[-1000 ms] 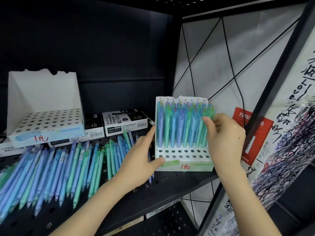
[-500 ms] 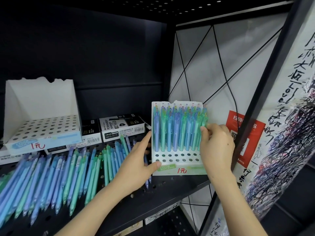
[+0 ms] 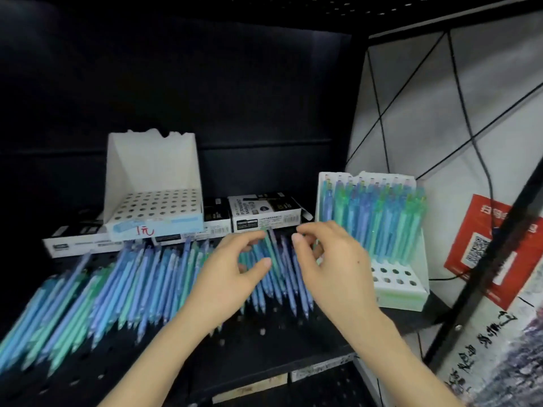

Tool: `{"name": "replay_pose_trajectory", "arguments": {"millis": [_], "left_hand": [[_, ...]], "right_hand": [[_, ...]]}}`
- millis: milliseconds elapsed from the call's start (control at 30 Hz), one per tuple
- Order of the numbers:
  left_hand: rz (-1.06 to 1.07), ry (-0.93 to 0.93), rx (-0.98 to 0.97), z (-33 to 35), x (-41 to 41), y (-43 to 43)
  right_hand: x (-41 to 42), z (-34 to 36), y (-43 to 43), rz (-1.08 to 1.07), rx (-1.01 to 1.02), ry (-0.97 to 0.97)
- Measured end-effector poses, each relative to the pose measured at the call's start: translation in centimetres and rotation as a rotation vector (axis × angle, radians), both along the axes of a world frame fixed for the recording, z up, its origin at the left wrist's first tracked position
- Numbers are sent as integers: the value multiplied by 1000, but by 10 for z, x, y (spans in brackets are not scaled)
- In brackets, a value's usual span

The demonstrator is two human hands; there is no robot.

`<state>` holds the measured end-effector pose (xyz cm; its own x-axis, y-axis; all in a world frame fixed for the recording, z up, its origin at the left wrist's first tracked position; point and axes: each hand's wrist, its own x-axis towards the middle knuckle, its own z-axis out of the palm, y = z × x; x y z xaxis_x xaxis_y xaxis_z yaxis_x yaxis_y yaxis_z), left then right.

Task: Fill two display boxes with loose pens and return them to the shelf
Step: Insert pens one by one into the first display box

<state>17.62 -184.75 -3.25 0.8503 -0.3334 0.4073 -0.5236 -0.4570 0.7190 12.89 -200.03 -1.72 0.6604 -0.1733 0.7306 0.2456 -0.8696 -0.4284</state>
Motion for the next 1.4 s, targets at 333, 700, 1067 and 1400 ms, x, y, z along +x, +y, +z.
{"name": "replay_pose_trajectory", "arguments": {"millis": [333, 700, 1067, 1400], "left_hand": [[743, 33, 362, -2, -20, 162], [603, 267, 475, 6, 15, 154], [571, 449, 381, 3, 29, 156], [516, 477, 257, 3, 20, 168]], "right_hand": [[75, -19, 110, 235, -353, 438], [65, -30, 115, 200, -357, 487], [68, -28, 116, 262, -143, 478], [78, -22, 107, 395, 381, 617]]}}
